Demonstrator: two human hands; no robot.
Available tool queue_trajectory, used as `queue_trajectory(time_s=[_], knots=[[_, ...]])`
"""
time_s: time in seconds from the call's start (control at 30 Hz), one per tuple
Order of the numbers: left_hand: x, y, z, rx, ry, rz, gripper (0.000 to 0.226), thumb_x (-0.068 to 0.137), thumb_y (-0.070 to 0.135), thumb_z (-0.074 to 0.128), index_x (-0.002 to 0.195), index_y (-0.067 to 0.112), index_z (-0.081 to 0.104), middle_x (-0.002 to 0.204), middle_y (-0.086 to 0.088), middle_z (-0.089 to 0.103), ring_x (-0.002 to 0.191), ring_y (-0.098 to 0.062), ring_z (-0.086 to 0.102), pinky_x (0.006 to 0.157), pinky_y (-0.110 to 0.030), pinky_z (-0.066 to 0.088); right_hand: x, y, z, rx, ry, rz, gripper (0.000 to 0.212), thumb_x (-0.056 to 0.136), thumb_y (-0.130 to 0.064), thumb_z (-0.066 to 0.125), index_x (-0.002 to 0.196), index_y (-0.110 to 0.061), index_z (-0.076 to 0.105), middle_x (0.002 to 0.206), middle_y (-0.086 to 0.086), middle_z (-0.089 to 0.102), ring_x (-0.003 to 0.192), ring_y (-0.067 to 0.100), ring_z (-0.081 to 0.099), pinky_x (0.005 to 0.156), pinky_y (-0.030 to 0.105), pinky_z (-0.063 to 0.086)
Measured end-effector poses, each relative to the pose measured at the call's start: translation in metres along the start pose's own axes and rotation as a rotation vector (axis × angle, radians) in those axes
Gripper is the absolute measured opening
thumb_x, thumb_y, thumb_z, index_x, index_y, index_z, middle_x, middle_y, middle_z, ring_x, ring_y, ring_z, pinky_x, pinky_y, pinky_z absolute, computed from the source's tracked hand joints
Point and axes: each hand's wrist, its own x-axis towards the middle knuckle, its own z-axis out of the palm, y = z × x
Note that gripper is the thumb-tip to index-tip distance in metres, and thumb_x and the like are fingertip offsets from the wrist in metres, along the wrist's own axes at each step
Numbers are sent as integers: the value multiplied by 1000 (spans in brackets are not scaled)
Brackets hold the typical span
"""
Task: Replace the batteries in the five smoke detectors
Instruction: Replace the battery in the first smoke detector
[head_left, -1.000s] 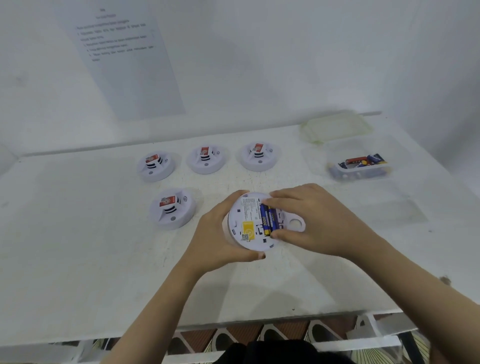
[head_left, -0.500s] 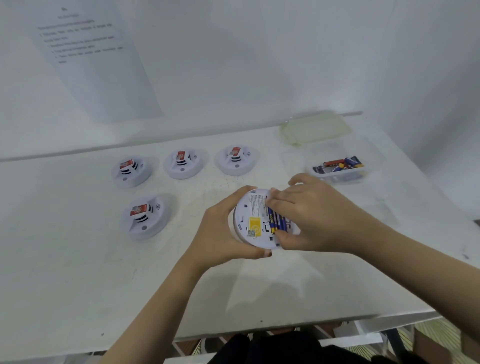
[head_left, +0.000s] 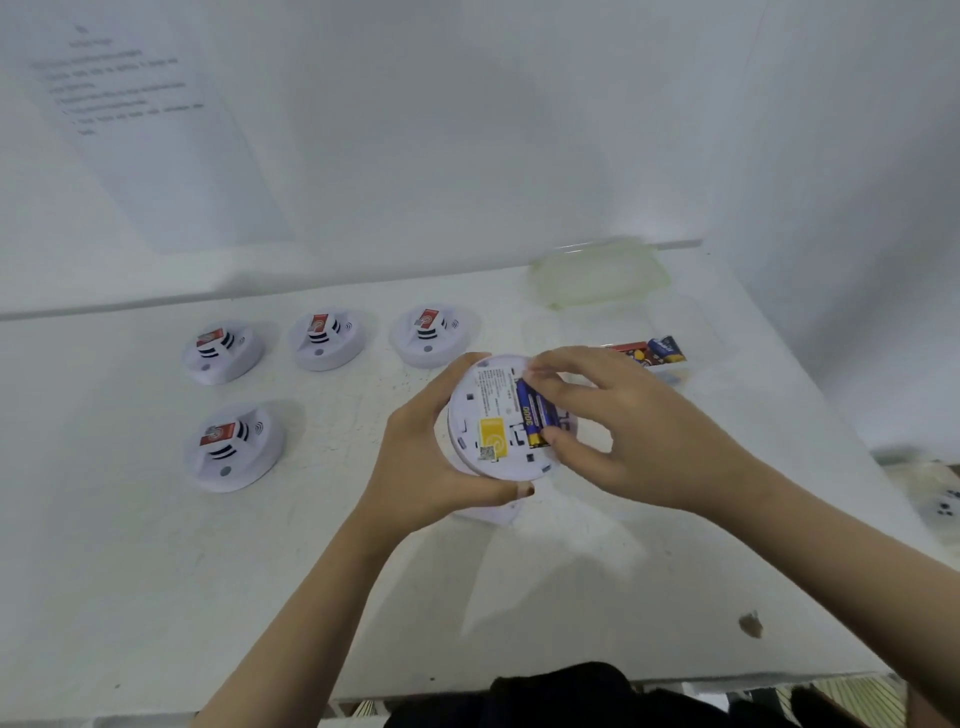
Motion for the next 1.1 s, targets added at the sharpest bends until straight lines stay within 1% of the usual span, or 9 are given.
queue_trajectory(time_s=[0.07, 0.17, 0.27, 0.33, 0.47, 0.57, 0.77, 0.9, 1.1], knots=[[3, 2, 6, -7, 14, 21, 86, 49, -4, 91, 122, 22, 56, 108, 15, 67, 102, -3, 64, 78, -10, 49, -3, 6, -2, 65, 12, 22, 44, 88, -30, 46, 124, -8, 60, 129, 5, 53, 116, 17, 50, 96, 33, 45], [9, 3, 14, -8, 21, 56, 90, 48, 1, 93, 126, 21, 52, 111, 13, 65, 105, -7, 63, 81, -13, 51, -8, 16, -3, 228, 40, 88, 43, 89, -31, 46, 125, -14, 60, 138, 1, 46, 121, 10, 46, 97, 21, 43], [14, 5, 24, 7, 32, 79, 89, 48, 7, 92, 127, 20, 52, 112, 12, 65, 105, -10, 64, 83, -14, 50, -11, 25, -6, 336, 75, 146, 40, 88, -32, 46, 121, -17, 64, 136, -8, 47, 122, 4, 47, 98, 13, 40], [17, 5, 31, 15, 35, 85, 90, 48, 8, 93, 128, 18, 52, 112, 10, 65, 105, -12, 64, 84, -16, 50, -11, 31, -7, 354, 98, 172, 36, 89, -31, 47, 117, -18, 65, 129, -11, 50, 119, 4, 50, 95, 16, 44], [22, 3, 45, 34, 31, 81, 90, 48, 9, 93, 129, 8, 53, 112, 2, 66, 104, -17, 64, 85, -21, 52, -9, 40, -9, 427, 110, 243, 27, 88, -22, 50, 106, -13, 68, 117, -5, 60, 109, 5, 54, 85, 26, 54], [24, 0, 54, 71, 31, 64, 90, 47, 13, 94, 128, 9, 54, 108, 1, 67, 99, -20, 65, 81, -22, 52, -10, 48, -11, 443, 91, 239, 23, 87, -22, 49, 99, -11, 66, 109, -8, 60, 100, 5, 54, 78, 26, 54], [23, -1, 70, 94, 56, 59, 88, 47, 9, 95, 126, 15, 55, 103, 1, 67, 94, -17, 66, 78, -19, 52, -13, 60, -14, 451, 12, 192, 16, 84, -22, 57, 93, -10, 61, 101, -1, 60, 96, 10, 54, 77, 37, 53], [24, -1, 75, 130, 47, 46, 90, 49, 18, 95, 129, 13, 54, 105, 0, 66, 95, -22, 66, 77, -26, 55, -14, 67, -14, 433, -43, 187, 17, 84, -22, 67, 92, -15, 54, 99, -3, 54, 93, 12, 54, 74, 36, 52], [24, -2, 80, 133, 34, 28, 93, 51, 31, 93, 131, 10, 51, 108, -3, 66, 98, -25, 66, 79, -38, 57, -15, 73, -16, 438, -48, 168, 20, 83, -23, 69, 88, -17, 51, 97, -5, 51, 92, 8, 52, 72, 29, 52]])
